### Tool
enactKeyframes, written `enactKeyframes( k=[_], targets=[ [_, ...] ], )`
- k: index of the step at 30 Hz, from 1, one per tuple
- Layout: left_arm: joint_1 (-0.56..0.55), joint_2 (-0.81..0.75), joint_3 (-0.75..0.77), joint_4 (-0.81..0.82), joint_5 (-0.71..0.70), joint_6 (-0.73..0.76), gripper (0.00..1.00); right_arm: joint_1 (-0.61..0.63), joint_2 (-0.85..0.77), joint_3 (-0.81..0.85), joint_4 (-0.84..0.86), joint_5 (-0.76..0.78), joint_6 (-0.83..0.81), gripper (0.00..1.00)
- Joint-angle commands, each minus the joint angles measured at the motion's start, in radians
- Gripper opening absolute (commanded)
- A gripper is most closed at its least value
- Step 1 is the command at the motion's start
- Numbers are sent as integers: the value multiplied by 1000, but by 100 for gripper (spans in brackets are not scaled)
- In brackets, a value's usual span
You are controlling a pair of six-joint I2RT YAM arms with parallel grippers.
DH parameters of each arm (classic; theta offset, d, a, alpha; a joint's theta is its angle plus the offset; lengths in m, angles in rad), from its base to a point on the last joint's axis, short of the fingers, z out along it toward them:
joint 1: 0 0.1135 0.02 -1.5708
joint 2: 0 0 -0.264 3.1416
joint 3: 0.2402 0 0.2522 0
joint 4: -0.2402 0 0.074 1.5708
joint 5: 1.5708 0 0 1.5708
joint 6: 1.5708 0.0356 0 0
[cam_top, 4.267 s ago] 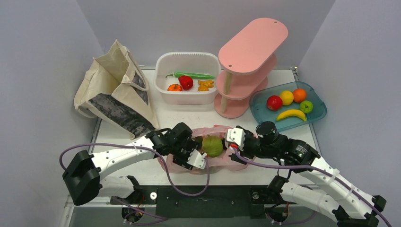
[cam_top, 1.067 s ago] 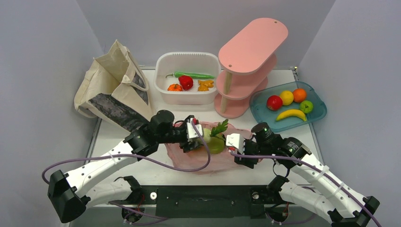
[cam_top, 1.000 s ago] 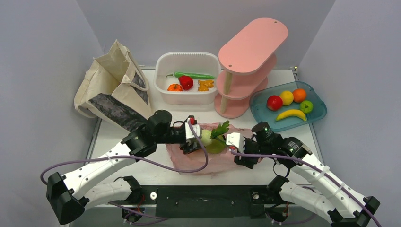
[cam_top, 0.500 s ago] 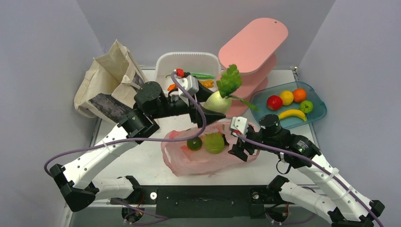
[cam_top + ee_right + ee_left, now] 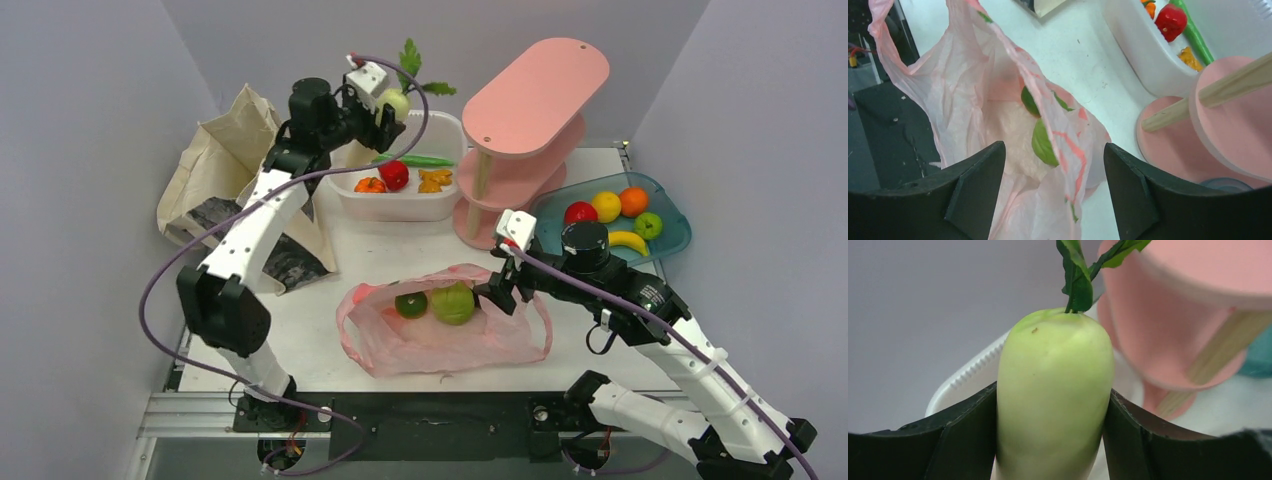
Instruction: Untie the knot of the grocery bags and take out the mixed food
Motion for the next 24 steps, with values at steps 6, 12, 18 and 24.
enactKeyframes(
  k=[6, 12, 18, 24],
  targets=[
    [45, 343, 250, -212, -157, 377, 26, -16, -8, 30, 60, 27, 11, 68],
    [44, 567, 508, -330, -178, 456, 21, -21, -4, 3, 48, 34, -75, 69],
    [50, 683, 700, -415, -144, 438, 74, -56, 35, -3, 73, 35, -52, 69],
    [56, 619, 566, -299, -105, 430, 97, -147, 88, 30, 56, 15, 65, 69]
  ],
)
